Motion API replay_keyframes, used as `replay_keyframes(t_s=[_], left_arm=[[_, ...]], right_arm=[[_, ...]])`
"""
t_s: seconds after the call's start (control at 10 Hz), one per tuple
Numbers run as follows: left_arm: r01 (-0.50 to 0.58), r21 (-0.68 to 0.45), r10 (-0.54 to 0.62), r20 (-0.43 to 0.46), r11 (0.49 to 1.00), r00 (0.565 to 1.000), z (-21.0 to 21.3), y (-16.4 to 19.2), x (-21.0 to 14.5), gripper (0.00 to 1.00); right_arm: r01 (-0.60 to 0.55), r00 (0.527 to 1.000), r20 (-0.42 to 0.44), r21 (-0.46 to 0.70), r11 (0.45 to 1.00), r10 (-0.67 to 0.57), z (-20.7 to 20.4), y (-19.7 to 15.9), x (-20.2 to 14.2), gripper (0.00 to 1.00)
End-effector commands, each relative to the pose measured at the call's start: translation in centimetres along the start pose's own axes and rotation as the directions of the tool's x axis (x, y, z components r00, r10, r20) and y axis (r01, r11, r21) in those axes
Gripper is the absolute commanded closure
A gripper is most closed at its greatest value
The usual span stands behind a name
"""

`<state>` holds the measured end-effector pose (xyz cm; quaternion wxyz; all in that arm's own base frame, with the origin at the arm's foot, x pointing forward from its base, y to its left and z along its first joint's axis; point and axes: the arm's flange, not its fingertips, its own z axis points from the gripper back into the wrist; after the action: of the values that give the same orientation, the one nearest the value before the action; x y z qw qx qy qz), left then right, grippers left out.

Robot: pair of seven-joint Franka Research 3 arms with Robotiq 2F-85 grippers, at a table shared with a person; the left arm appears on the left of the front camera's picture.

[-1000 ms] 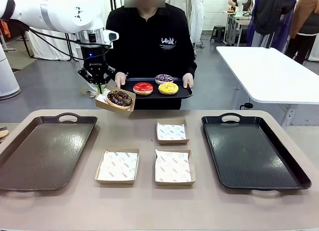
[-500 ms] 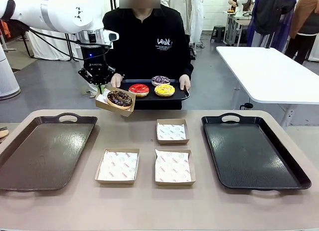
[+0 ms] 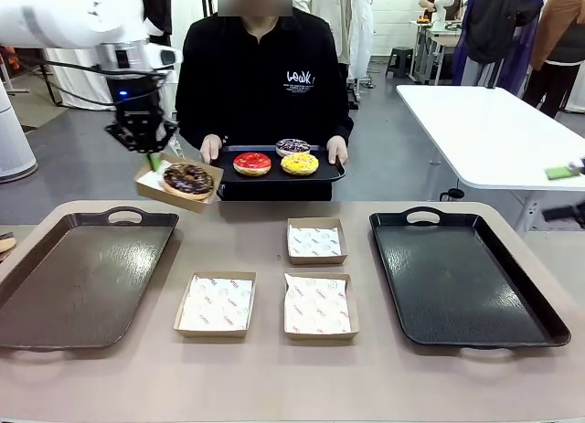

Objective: Individually package the donuts and arrange them on the tray.
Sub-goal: Place the picked Paper togo box on the Handle tray while simultaneously picking up another Paper togo box from the table with the other hand.

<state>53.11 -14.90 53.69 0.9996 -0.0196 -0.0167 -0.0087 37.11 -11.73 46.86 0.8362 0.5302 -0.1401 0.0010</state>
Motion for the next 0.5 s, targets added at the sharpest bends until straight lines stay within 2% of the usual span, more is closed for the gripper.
replay_keyframes(t_s=[0.0,0.1,0.3,0.4], left_arm=[[-0.031,-0.021,0.031,-0.014,0.999,0.999,-0.7,3.1,-3.9,0.99],[-0.047,-0.024,0.047,-0.010,0.999,0.999,-0.8,4.5,-4.4,0.99],[-0.086,-0.022,0.087,0.019,0.996,0.996,-1.5,8.5,-5.0,0.99],[-0.073,0.001,0.073,0.011,0.997,0.997,-1.9,10.2,-4.4,0.99]], right_arm=[[0.033,0.999,-0.013,-0.141,0.989,-0.035,-3.6,0.9,5.3,0.00],[0.046,0.999,-0.004,-0.221,0.974,-0.048,-6.4,1.5,8.0,0.00],[0.023,0.999,-0.030,-0.322,0.947,-0.035,-12.0,1.9,10.1,0.00],[0.004,0.999,-0.041,-0.368,0.930,-0.021,-14.8,2.0,10.8,0.00]])
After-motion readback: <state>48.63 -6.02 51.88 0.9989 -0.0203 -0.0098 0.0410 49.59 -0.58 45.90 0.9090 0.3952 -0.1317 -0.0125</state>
